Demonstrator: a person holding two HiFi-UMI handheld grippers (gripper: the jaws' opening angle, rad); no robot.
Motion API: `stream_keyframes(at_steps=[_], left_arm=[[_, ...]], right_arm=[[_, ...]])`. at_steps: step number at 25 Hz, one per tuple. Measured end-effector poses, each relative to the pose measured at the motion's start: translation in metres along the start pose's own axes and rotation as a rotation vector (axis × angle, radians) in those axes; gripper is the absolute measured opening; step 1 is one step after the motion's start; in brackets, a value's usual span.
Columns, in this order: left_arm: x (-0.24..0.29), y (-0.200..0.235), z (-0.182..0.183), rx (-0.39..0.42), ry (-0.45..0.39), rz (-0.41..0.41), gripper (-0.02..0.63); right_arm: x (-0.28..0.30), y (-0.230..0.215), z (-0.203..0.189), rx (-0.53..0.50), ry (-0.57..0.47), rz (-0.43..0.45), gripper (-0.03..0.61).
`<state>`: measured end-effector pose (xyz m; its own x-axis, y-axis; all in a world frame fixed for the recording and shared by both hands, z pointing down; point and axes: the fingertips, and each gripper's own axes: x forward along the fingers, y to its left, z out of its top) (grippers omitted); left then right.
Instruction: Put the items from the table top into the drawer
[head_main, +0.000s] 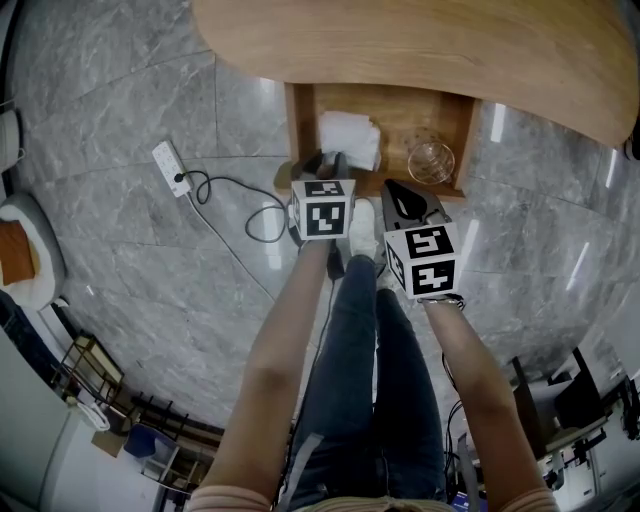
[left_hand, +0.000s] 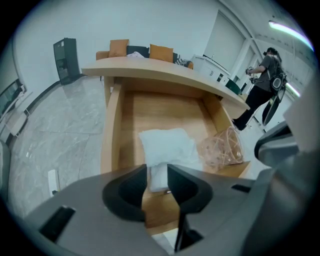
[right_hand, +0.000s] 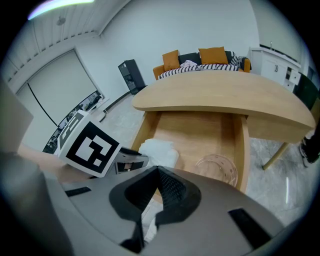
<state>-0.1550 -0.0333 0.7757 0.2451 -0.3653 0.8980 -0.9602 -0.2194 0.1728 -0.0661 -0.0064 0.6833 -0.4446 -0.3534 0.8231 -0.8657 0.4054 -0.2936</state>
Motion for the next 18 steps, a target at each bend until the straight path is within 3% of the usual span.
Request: stream_keyframes(at_steps=[10,18], left_arm=[[-0.036,-0.003,0.018,-0.003,-0.085,0.009,0.117],[-0.091,-0.006,0.038,-0.008,-0.23,0.035,0.115]], right_arm=[[-0.014,0.007,0.02,0.0,-0.05,0.0,0.0],[-0.044,0.015,0.036,0.022,-0.131,0.008,0.0]])
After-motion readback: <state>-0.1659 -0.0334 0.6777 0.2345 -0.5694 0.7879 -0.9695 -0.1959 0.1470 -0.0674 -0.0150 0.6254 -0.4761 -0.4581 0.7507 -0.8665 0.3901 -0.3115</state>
